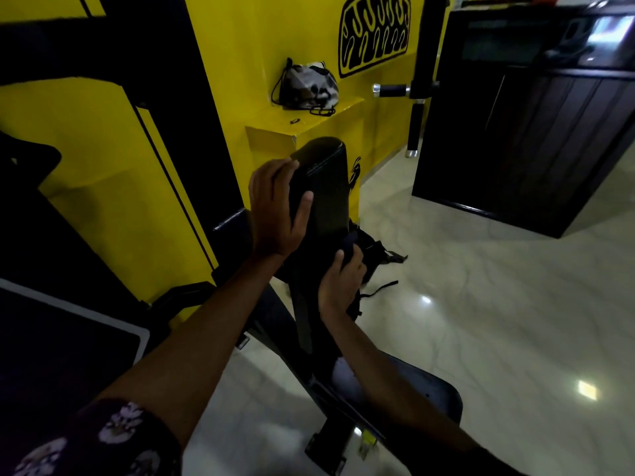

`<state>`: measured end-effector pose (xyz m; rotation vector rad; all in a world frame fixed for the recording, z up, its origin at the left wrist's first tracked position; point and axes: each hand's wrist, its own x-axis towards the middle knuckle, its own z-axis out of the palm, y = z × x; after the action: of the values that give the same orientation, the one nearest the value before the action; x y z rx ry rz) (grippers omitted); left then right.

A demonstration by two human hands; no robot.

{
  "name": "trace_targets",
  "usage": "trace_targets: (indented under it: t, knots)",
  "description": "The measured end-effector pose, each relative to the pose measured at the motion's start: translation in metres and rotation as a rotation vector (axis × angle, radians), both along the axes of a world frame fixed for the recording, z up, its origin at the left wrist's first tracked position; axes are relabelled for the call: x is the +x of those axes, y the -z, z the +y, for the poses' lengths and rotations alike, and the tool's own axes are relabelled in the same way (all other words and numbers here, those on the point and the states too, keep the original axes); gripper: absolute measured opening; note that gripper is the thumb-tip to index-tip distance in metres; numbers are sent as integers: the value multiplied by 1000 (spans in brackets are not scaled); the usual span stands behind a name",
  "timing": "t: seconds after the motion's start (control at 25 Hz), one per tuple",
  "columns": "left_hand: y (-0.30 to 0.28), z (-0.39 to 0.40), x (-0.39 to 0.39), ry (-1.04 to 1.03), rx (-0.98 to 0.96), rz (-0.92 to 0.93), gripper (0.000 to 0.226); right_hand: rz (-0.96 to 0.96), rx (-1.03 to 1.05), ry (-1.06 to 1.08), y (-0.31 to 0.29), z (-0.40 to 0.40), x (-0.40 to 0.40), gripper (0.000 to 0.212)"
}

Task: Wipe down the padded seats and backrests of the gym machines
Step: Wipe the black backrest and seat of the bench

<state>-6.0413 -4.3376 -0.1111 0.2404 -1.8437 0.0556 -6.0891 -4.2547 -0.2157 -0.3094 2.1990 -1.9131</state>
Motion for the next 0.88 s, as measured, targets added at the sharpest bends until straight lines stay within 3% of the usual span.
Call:
trace_targets:
  t: [0.12, 0.24, 0.4, 0.48, 0.68, 0.88]
  knots:
    - [1, -3, -1, 11, 19, 23, 43, 306, -121, -21, -23, 5, 17, 45]
    - [4, -3, -1, 76, 82, 42, 45, 548, -86, -112, 7, 20, 35, 54]
    - [4, -1, -2, 97, 84, 33, 45, 248, -90, -46, -11, 1, -10, 58]
    - [4, -1, -1, 98, 86, 33, 43, 310, -101, -25, -36, -5, -20, 58]
    - [6, -4, -1, 140, 99, 36, 41, 790, -143, -95, -32, 10, 7, 47]
    - [5, -6, -2, 143, 115, 32, 42, 496, -126, 29, -74, -17, -38, 72]
